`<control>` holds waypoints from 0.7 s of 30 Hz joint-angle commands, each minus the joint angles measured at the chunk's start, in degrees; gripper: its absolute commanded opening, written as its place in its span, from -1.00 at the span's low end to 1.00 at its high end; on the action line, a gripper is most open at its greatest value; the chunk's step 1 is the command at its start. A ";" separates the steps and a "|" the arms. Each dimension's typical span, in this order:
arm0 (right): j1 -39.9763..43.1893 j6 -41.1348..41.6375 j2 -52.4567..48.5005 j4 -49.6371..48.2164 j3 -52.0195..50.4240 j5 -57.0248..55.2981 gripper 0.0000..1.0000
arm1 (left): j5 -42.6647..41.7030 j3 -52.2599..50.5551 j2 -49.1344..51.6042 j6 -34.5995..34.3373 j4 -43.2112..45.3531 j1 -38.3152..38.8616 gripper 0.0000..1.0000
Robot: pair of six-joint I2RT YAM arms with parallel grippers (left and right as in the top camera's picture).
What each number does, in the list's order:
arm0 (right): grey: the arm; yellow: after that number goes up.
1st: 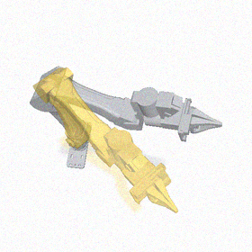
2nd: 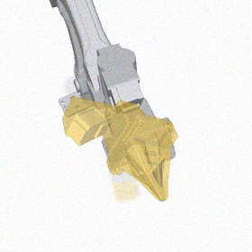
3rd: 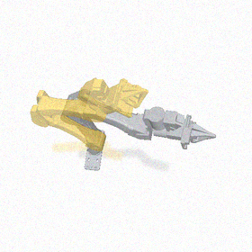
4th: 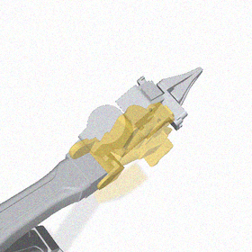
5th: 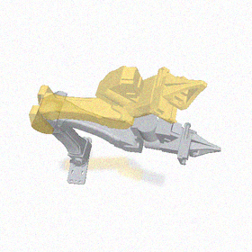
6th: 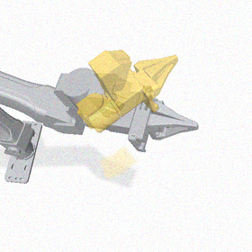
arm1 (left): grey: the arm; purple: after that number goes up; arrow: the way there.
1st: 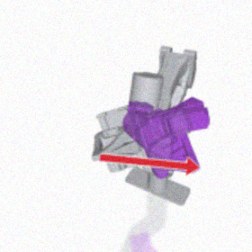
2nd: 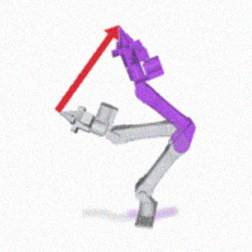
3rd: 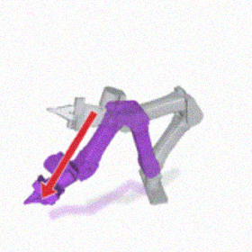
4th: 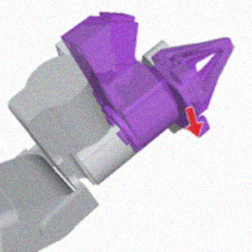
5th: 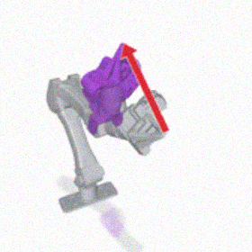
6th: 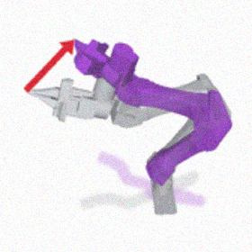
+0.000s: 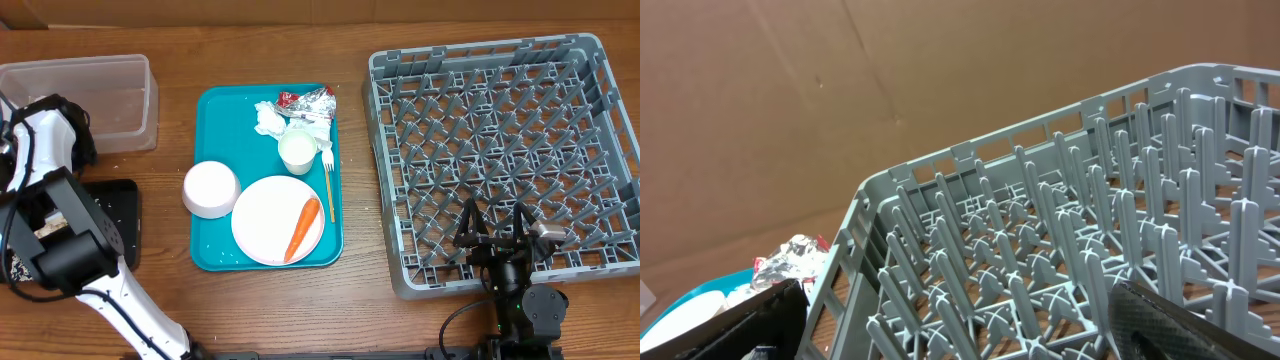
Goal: Sort waste into correct bins and load items into the dishwasher rack
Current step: 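Tilt the held bowl over the black tray with the left gripper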
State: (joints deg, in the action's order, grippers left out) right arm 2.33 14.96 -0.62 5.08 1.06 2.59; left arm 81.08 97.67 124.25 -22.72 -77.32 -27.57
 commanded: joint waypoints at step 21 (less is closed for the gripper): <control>0.33 0.09 0.46 -0.44 -0.59 0.02 0.99 | -84.48 0.00 -36.22 0.87 0.68 -2.97 -0.92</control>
State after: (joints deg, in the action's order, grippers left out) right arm 2.33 14.98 -0.62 5.13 1.06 2.59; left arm 11.31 97.54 91.35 -23.33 -76.31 -31.14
